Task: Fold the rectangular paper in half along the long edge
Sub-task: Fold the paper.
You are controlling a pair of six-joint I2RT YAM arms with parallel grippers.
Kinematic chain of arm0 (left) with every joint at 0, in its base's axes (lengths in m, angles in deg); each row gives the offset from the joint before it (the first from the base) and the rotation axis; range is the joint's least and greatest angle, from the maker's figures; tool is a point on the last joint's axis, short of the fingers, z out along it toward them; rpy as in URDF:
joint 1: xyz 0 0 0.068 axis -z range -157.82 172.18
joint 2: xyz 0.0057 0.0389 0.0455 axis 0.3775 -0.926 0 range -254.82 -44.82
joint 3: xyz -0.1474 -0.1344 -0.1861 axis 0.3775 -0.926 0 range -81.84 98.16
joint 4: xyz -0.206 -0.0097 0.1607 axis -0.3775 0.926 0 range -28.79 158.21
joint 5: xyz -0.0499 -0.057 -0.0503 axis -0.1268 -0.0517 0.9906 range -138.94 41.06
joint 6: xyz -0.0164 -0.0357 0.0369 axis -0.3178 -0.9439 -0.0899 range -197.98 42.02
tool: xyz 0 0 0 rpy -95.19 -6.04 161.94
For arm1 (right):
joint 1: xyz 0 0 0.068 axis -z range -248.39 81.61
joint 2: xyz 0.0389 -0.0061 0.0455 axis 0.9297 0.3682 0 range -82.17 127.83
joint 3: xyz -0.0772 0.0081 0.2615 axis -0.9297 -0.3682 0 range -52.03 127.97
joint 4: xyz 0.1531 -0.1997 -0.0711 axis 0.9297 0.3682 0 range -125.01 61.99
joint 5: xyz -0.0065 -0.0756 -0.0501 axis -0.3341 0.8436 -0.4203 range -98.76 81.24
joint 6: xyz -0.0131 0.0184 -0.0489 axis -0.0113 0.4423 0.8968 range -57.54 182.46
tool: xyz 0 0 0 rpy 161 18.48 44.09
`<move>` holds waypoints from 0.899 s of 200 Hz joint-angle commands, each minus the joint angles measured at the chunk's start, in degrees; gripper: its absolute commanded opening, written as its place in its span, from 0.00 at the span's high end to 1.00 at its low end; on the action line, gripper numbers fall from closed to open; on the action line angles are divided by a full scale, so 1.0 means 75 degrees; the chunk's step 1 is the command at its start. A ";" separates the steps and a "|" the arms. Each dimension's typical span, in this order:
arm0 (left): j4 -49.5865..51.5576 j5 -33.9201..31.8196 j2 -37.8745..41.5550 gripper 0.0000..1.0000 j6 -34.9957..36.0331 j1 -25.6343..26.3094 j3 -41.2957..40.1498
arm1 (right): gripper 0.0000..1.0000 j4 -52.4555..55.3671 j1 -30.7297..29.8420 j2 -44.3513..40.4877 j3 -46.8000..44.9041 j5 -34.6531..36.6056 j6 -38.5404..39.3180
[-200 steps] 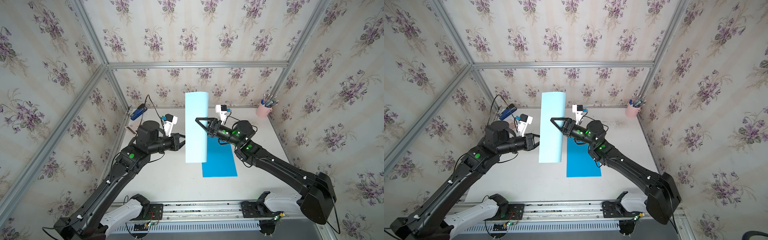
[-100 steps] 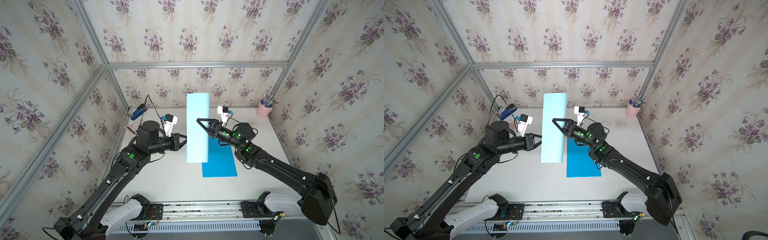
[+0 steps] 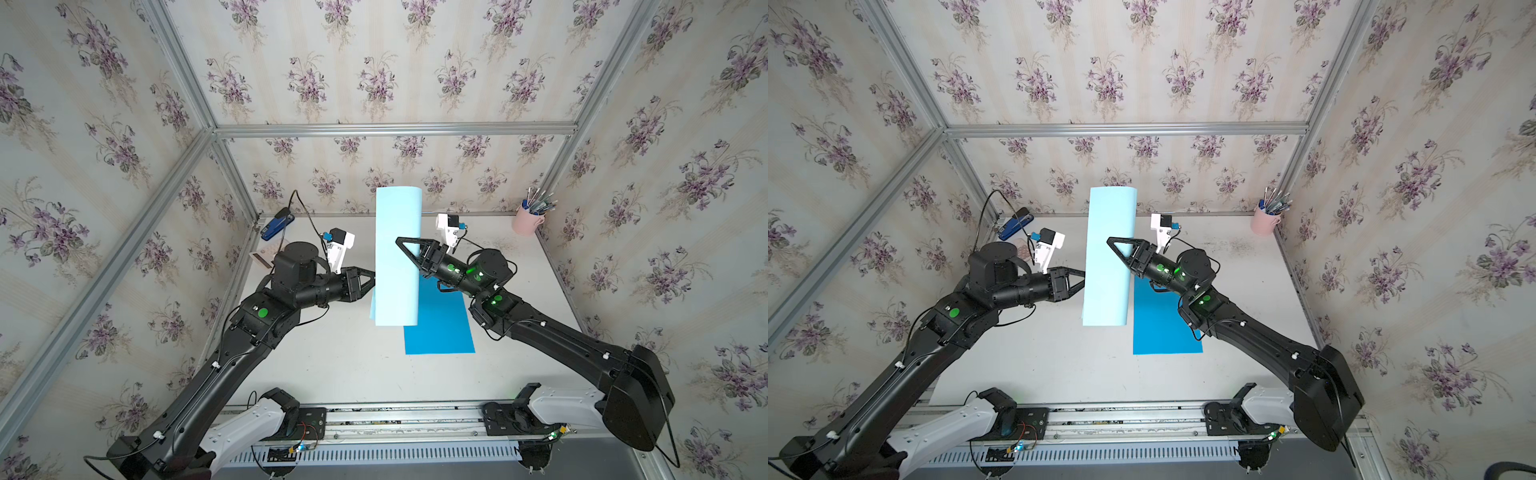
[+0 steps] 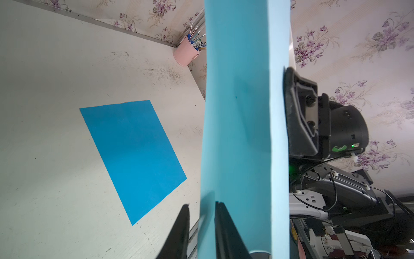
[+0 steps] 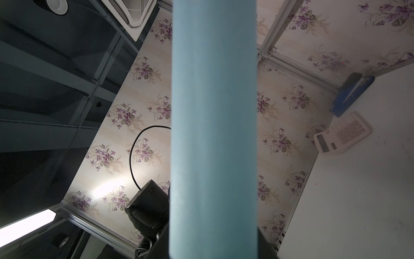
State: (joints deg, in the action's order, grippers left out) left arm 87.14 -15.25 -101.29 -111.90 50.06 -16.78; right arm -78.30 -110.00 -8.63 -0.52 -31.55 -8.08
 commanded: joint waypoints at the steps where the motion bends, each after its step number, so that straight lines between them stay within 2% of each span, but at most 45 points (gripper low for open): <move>1: -0.0174 -0.0030 0.0069 0.74 0.0090 0.0004 0.0073 | 0.62 -0.0414 0.0025 -0.0055 0.0032 -0.0022 -0.0028; 50: 0.0540 -0.0593 0.0187 0.66 0.0530 -0.0037 0.0560 | 0.62 -0.0167 0.0195 -0.0293 0.0111 -0.0509 0.0108; 72: 0.0887 -0.0739 0.0206 0.66 0.0663 -0.0067 0.0989 | 0.62 -0.0090 0.0369 -0.0403 0.0174 -0.1097 0.0129; 118: 0.0460 0.0150 0.0088 0.66 0.0103 0.0019 0.1751 | 0.63 -0.0345 0.0579 -0.0273 0.0235 -0.2104 -0.0170; 180: 0.0521 0.0088 -0.0132 0.65 0.0193 0.0382 0.2084 | 0.63 -0.1007 0.0602 -0.0076 0.0128 -0.2153 -0.0584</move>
State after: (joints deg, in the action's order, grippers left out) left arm 91.78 -15.10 -101.68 -110.58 52.31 -1.44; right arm -82.06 -105.50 -9.57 0.35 -46.92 -11.30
